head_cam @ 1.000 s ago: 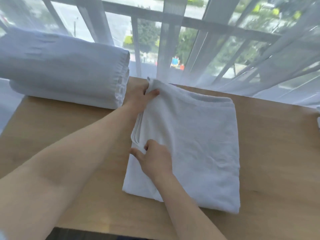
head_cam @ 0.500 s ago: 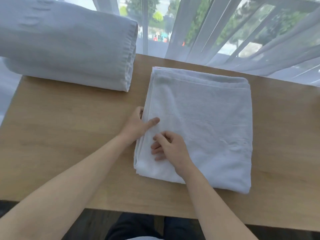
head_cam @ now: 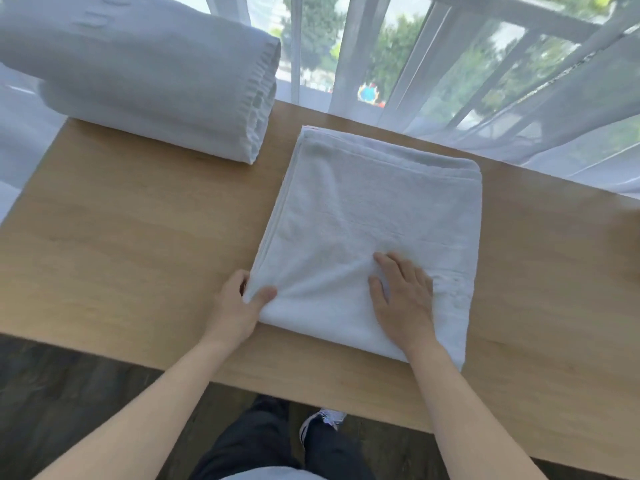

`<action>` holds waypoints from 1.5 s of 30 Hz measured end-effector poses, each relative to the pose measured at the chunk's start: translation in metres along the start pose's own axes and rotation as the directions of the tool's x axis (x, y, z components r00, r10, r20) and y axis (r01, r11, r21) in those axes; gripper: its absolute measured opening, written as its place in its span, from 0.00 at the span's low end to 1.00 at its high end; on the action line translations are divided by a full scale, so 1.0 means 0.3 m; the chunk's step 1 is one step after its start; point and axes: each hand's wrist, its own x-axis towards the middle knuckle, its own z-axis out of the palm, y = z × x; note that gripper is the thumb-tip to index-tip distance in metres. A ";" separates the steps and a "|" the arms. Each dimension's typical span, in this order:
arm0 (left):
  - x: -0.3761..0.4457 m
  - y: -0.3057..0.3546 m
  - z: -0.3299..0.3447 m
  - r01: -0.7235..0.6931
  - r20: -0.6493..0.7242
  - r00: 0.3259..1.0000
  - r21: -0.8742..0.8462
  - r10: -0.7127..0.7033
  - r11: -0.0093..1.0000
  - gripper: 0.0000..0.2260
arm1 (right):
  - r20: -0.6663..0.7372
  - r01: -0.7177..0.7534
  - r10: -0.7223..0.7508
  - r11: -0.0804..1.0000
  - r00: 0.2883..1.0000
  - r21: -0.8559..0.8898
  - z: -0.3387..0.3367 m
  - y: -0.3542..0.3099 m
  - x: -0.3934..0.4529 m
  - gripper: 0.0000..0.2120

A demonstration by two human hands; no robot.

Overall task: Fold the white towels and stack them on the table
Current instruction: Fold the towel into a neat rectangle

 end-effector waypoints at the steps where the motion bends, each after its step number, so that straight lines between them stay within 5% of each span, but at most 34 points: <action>1: -0.018 -0.004 0.021 -0.010 -0.045 0.999 -0.047 0.008 0.999 0.10 | 0.006 0.006 -0.006 1.000 1.000 -0.002 0.002 0.003 0.000 0.23; 4: -0.070 -0.029 0.078 0.009 -0.212 0.976 -0.146 -0.041 0.989 0.13 | -0.014 0.038 -0.039 0.998 0.999 -0.052 0.021 0.004 -0.015 0.23; 9: -0.183 -0.008 0.180 0.156 -0.358 0.855 -0.515 -0.377 0.843 0.26 | 0.018 0.036 -0.034 0.993 0.999 -0.110 0.042 -0.012 -0.014 0.24; 13: -0.231 0.020 0.278 0.267 -0.060 0.888 -0.741 -0.456 0.616 0.18 | 0.070 0.070 -0.065 0.995 0.995 -0.075 0.006 0.014 -0.035 0.24; 17: -0.202 0.049 0.314 0.220 -0.100 0.918 -0.673 -0.382 0.706 0.13 | 0.125 0.155 -0.140 0.980 0.982 -0.122 -0.006 0.069 -0.105 0.26; 25: 0.062 0.155 0.197 0.046 -0.287 0.940 -0.436 -0.188 0.899 0.09 | 0.205 -0.044 0.031 0.997 0.978 0.059 0.076 -0.140 -0.270 0.33; 29: 0.232 0.245 0.146 -0.045 -0.170 0.984 -0.533 -0.055 0.845 0.25 | 0.266 0.149 -0.213 0.959 0.940 0.241 0.084 -0.214 -0.288 0.29; 31: 0.239 0.262 0.137 -0.078 -0.072 0.996 -0.411 0.053 0.908 0.32 | 0.261 0.122 -0.242 0.907 0.934 0.404 0.057 -0.199 -0.248 0.23; 34: 0.159 0.225 0.173 -0.193 -0.069 0.981 -0.172 0.184 0.966 0.35 | 0.087 0.218 -0.239 0.956 0.967 0.196 0.035 -0.126 -0.178 0.23; 37: 0.002 0.146 0.255 -0.214 -0.181 0.962 -0.042 0.203 0.976 0.27 | 0.120 0.158 -0.151 0.986 0.981 -0.046 0.051 -0.051 -0.159 0.28; 41: -0.017 0.113 0.280 -0.213 -0.188 0.951 0.174 0.245 0.961 0.27 | 0.116 0.117 -0.101 0.984 0.988 -0.137 0.102 -0.043 -0.177 0.29; 45: 0.108 0.199 0.245 -0.261 -0.048 0.961 0.179 0.273 0.949 0.28 | 0.095 -0.001 0.011 0.993 0.995 -0.114 0.126 -0.077 -0.088 0.29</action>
